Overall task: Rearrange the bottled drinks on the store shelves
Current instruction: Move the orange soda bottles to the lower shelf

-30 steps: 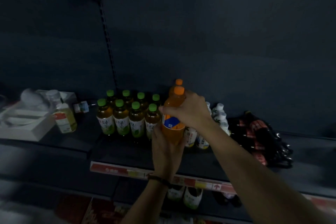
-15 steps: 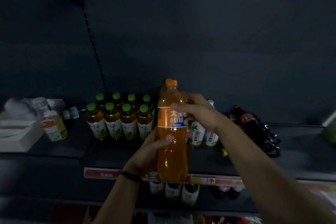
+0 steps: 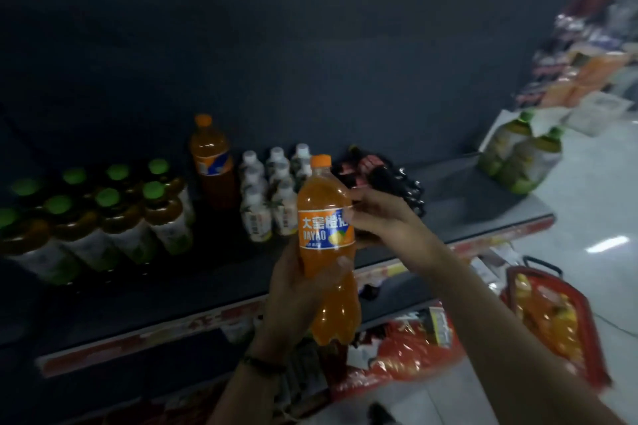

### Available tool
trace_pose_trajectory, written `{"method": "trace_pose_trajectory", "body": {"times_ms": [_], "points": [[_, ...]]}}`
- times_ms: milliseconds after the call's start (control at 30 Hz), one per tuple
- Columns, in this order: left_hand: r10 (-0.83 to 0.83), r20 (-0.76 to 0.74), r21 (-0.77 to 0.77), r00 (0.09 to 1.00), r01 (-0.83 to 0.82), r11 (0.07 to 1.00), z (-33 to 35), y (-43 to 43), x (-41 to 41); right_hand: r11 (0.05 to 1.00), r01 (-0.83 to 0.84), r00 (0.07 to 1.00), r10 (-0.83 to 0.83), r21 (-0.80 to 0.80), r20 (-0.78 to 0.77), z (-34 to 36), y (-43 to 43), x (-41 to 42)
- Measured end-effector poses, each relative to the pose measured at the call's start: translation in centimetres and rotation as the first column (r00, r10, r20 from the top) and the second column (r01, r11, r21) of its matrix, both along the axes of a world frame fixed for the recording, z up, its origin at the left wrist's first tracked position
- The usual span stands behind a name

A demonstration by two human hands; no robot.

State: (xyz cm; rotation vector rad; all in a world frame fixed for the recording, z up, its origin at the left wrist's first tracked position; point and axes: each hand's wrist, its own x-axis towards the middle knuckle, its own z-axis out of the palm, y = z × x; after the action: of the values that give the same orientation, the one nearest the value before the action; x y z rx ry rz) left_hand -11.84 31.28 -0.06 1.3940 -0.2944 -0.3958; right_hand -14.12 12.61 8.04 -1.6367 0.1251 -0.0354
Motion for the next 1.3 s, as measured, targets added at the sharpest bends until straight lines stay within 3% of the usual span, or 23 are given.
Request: {"method": "trace_pose_trajectory", "body": {"times_ms": [267, 400, 567, 833, 900, 1000, 1167, 1300], "points": [[-0.144, 0.049, 0.170, 0.988, 0.134, 0.976, -3.8, -13.1, -6.4, 0.981, 0.191, 0.981, -0.192, 0.033, 0.017, -6.0, -12.7, -10.3], [-0.146, 0.037, 0.238, 0.989, 0.133, 0.962, -7.9, -21.4, -9.6, 0.965, 0.258, 0.964, -0.260, -0.052, -0.050, -9.8, -20.9, -15.0], [-0.095, -0.015, 0.410, 0.995, 0.093, 0.908, -13.8, -31.8, -12.6, 0.961, 0.164, 0.960, -0.208, -0.224, -0.188, -16.4, -31.5, -18.5], [-0.006, 0.064, 0.637, 0.998, -0.037, 0.770, -27.8, -44.3, -11.2, 0.958, 0.044, 0.946, -0.131, -0.282, -0.297, -31.4, -42.5, -14.4], [0.030, 0.025, 0.664, 0.999, -0.039, 0.747, -32.4, -46.7, -8.9, 0.957, 0.050, 0.943, -0.140, -0.286, -0.303, -35.9, -44.9, -12.1], [0.143, 0.043, 0.598, 0.989, -0.140, 0.789, -38.4, -49.4, -4.7, 0.929, 0.134, 0.933, -0.235, -0.344, -0.274, -42.5, -48.3, -8.7], [0.180, 0.141, 0.562, 0.974, -0.228, 0.795, -45.0, -50.5, 1.1, 0.811, 0.381, 0.851, -0.495, -0.444, -0.173, -49.8, -52.5, -4.3], [0.205, 0.225, 0.547, 0.953, -0.297, 0.783, -48.6, -50.7, 4.0, 0.741, 0.417, 0.810, -0.566, -0.527, -0.155, -52.9, -54.9, -1.9]]}}
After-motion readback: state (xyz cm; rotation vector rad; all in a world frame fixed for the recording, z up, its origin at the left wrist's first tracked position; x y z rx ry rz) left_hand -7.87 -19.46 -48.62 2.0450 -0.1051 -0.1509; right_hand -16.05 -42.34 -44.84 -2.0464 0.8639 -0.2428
